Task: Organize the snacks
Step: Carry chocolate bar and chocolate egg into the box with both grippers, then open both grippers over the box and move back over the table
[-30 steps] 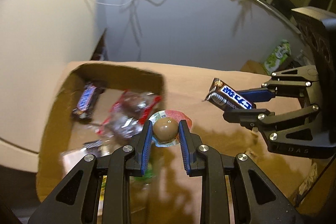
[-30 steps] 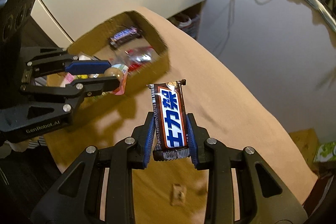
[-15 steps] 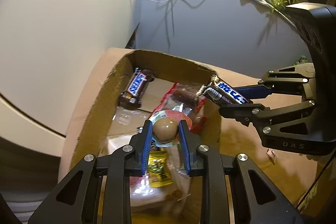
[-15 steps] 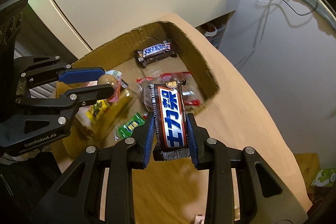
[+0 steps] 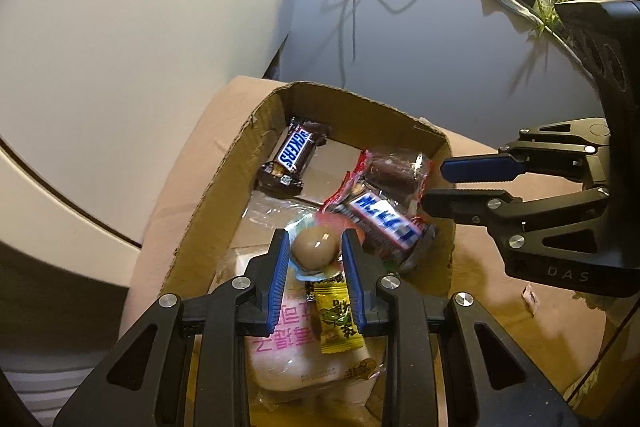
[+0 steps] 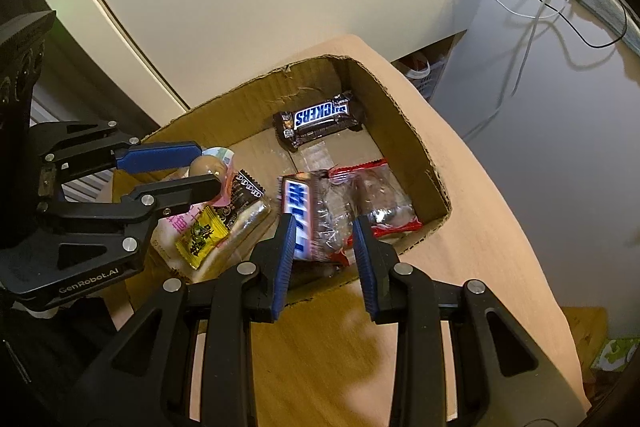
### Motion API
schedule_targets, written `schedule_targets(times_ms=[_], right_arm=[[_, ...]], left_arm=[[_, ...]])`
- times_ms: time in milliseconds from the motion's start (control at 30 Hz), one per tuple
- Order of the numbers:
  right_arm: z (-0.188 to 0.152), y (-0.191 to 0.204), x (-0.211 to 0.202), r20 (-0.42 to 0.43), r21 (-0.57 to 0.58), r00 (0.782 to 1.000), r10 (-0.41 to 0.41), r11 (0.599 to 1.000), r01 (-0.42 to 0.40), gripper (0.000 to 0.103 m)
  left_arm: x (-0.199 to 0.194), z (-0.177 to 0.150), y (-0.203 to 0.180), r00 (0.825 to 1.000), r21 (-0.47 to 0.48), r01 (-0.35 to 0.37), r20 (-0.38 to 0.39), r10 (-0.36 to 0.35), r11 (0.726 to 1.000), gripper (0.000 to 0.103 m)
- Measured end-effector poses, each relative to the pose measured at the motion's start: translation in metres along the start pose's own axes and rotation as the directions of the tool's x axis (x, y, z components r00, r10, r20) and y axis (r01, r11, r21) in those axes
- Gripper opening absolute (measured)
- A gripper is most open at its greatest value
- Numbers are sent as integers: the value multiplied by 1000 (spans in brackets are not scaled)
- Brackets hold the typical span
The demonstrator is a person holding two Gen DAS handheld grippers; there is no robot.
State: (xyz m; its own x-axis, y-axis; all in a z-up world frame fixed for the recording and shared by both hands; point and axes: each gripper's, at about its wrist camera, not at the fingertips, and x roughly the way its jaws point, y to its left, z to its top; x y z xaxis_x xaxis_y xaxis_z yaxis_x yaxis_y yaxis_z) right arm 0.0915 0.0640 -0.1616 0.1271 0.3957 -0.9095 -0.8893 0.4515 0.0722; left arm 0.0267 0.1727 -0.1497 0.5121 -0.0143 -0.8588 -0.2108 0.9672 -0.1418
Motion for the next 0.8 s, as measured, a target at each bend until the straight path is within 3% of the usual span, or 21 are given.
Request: schedule_targets(times_ms=[67,133,333,800], right_arm=[[0,1,0,1,-2,1000,-11,1000,11,37],[-1,1,0,8,0,1000,-19,1000,19,54],[-4,-4,-4,21,15,999,-41,999,40,64],[-34,-33,-18,19,95,995,-97,991,95,66]], left_arm=[[1,0,1,1000,-1,-2,-3,2,1000,31],[1,-1,2,1000,-4,-7,-4,7,1000,36],[1,0,1,1000,-4,-5,-2,5,1000,36],[-4,5,-26,1000,47,24,13,-24,999,36]])
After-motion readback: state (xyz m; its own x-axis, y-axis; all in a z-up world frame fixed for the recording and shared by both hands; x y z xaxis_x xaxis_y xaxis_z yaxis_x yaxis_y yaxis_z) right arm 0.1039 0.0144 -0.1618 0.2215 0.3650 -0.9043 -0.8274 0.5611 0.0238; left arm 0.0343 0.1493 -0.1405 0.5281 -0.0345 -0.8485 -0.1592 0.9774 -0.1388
